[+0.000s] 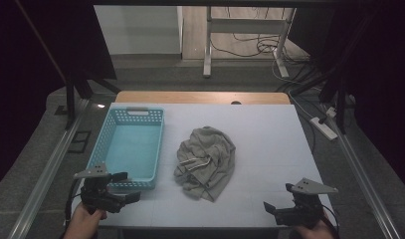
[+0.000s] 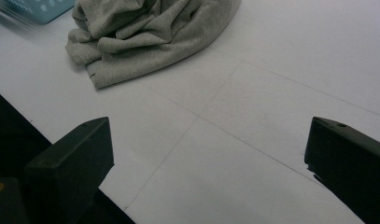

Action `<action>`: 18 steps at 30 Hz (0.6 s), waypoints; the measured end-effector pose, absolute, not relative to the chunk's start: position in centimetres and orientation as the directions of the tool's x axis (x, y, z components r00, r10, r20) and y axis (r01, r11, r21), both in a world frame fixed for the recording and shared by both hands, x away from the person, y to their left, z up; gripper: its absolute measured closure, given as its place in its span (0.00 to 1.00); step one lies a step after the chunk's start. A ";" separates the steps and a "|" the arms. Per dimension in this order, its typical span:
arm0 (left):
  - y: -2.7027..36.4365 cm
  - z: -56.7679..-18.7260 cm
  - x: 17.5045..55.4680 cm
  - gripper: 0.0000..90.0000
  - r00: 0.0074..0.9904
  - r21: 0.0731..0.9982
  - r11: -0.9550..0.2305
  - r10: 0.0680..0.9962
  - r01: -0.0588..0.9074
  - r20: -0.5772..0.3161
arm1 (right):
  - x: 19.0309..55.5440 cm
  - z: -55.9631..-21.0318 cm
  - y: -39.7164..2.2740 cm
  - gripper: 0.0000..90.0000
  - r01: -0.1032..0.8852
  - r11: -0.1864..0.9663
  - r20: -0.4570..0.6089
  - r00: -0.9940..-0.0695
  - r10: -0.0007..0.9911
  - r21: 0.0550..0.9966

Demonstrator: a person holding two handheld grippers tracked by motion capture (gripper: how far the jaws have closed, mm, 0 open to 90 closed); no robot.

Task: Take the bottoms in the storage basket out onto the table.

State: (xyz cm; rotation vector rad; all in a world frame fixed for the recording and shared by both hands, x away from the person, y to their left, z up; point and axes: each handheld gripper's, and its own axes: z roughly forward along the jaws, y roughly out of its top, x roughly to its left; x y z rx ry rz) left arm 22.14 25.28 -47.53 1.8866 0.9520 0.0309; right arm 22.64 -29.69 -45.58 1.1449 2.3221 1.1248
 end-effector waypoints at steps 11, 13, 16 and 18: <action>26.2 -47.9 21.1 0.00 0.669 0.766 -0.204 0.651 0.610 -0.359 | 22.6 -45.6 -29.6 0.02 0.525 0.372 0.056 -0.631 0.774 0.766; 26.5 -48.0 20.9 0.00 0.664 0.765 -0.198 0.653 0.613 -0.364 | 22.6 -45.6 -29.6 0.02 0.524 0.372 0.056 -0.631 0.774 0.766; 26.8 -48.1 20.6 0.00 0.656 0.765 -0.184 0.657 0.617 -0.371 | 22.6 -45.6 -29.6 0.02 0.524 0.373 0.056 -0.631 0.774 0.765; 27.1 -48.2 20.3 0.00 0.650 0.764 -0.177 0.662 0.620 -0.374 | 22.6 -45.6 -29.6 0.02 0.524 0.375 0.054 -0.632 0.773 0.764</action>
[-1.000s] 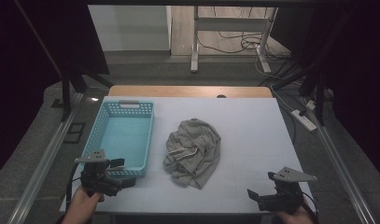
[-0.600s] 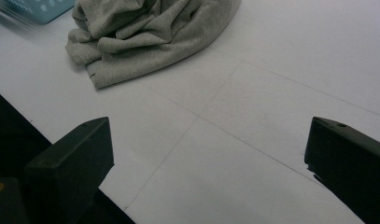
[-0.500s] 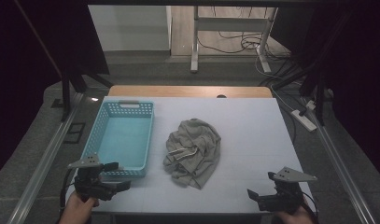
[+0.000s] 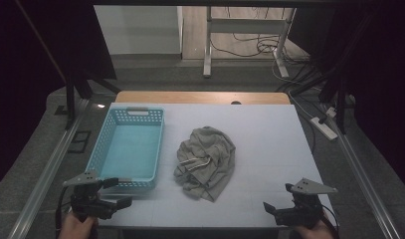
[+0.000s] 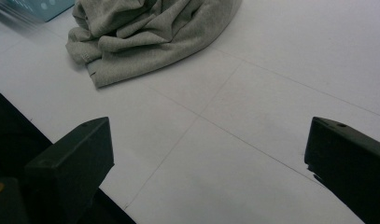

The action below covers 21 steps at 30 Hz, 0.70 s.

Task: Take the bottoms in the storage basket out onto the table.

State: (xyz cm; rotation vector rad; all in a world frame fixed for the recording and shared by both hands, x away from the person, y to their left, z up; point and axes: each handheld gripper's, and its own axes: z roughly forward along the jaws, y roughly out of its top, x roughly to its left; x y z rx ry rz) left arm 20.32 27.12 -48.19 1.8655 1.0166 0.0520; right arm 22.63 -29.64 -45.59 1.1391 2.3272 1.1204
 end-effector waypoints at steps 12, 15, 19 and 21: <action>29.0 -48.5 19.3 0.00 0.613 0.763 -0.130 0.686 0.633 -0.392 | 22.6 -45.6 -29.6 0.02 0.524 0.377 0.052 -0.633 0.773 0.764; 29.3 -48.5 19.1 0.00 0.608 0.763 -0.127 0.692 0.634 -0.390 | 22.6 -45.6 -29.6 0.02 0.522 0.377 0.051 -0.633 0.773 0.765; 29.8 -48.4 18.7 0.00 0.599 0.764 -0.122 0.702 0.634 -0.385 | 22.6 -45.6 -29.6 0.02 0.522 0.378 0.050 -0.633 0.773 0.765; 30.0 -48.4 18.6 0.00 0.596 0.765 -0.117 0.704 0.633 -0.386 | 22.6 -45.6 -29.6 0.02 0.521 0.377 0.050 -0.633 0.773 0.766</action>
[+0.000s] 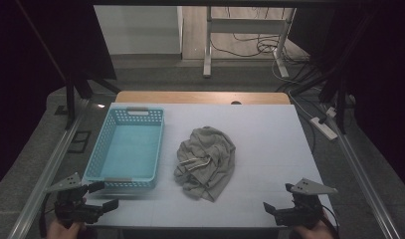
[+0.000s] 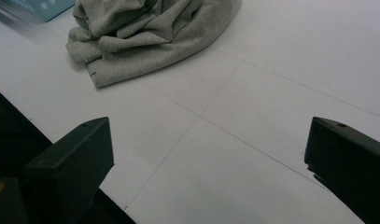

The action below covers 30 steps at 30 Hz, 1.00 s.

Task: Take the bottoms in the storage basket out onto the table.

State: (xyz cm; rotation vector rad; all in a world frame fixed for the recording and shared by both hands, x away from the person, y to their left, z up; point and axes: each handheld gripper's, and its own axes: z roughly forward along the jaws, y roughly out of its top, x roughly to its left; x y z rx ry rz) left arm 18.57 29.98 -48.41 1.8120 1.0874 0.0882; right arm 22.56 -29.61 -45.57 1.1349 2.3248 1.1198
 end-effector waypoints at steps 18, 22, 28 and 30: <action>31.0 -48.3 17.1 0.00 0.589 0.770 -0.116 0.718 0.627 -0.372 | 22.5 -45.5 -29.6 0.02 0.513 0.376 0.045 -0.633 0.773 0.771; 31.0 -48.3 17.0 0.00 0.590 0.767 -0.129 0.721 0.628 -0.362 | 22.5 -45.6 -29.6 0.02 0.511 0.381 0.040 -0.635 0.771 0.771; 31.2 -48.3 16.6 0.00 0.584 0.762 -0.145 0.735 0.632 -0.344 | 22.5 -45.5 -29.5 0.02 0.513 0.385 0.037 -0.635 0.772 0.767; 31.2 -48.3 16.5 0.00 0.584 0.761 -0.150 0.737 0.632 -0.340 | 22.5 -45.5 -29.5 0.02 0.515 0.386 0.038 -0.634 0.772 0.765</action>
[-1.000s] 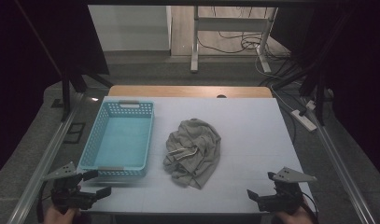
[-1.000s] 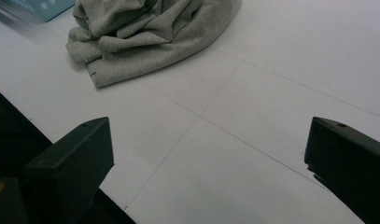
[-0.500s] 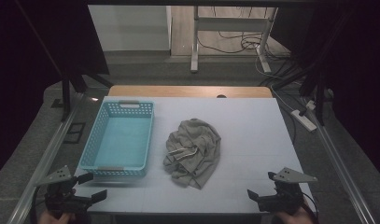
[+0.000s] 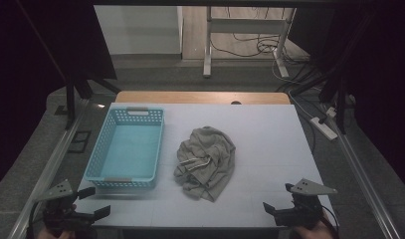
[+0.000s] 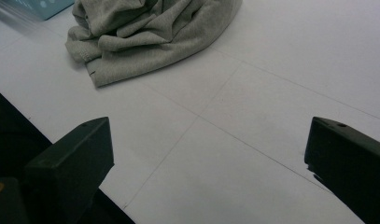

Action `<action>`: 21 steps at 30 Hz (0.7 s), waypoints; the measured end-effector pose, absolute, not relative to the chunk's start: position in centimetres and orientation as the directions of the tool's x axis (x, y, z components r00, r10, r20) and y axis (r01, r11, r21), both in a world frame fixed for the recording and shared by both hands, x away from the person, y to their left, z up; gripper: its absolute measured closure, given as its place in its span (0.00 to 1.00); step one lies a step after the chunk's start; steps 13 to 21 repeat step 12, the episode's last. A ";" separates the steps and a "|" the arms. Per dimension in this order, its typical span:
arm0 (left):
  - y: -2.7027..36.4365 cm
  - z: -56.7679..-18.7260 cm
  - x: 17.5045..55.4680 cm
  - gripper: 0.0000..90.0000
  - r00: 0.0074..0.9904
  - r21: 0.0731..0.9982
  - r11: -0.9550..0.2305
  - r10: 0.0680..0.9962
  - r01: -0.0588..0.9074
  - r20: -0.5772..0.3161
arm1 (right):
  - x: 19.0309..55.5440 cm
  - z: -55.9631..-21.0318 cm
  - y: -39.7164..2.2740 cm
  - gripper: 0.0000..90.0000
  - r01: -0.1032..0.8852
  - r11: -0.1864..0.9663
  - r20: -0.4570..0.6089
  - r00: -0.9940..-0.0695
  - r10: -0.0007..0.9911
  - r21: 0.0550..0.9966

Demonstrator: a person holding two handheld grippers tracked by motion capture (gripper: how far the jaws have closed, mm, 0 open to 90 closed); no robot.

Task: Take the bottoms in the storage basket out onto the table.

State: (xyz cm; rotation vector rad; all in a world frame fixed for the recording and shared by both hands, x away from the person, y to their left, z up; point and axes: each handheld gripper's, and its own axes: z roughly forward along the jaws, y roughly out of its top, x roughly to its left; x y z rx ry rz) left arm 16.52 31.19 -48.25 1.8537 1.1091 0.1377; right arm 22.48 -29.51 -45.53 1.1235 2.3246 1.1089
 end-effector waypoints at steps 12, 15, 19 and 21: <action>30.9 -48.2 16.4 0.00 0.587 0.741 -0.193 0.746 0.644 -0.315 | 22.7 -45.7 -29.3 0.02 0.521 0.400 0.034 -0.639 0.768 0.754; 30.9 -48.2 16.4 0.00 0.587 0.741 -0.193 0.746 0.644 -0.315 | 22.7 -45.7 -29.3 0.02 0.521 0.400 0.034 -0.639 0.768 0.754; 30.9 -48.2 16.4 0.00 0.587 0.741 -0.193 0.746 0.644 -0.315 | 22.7 -45.7 -29.3 0.02 0.521 0.400 0.034 -0.639 0.768 0.754; 30.9 -48.2 16.4 0.00 0.587 0.741 -0.193 0.746 0.644 -0.315 | 22.7 -45.7 -29.3 0.02 0.521 0.400 0.034 -0.639 0.768 0.754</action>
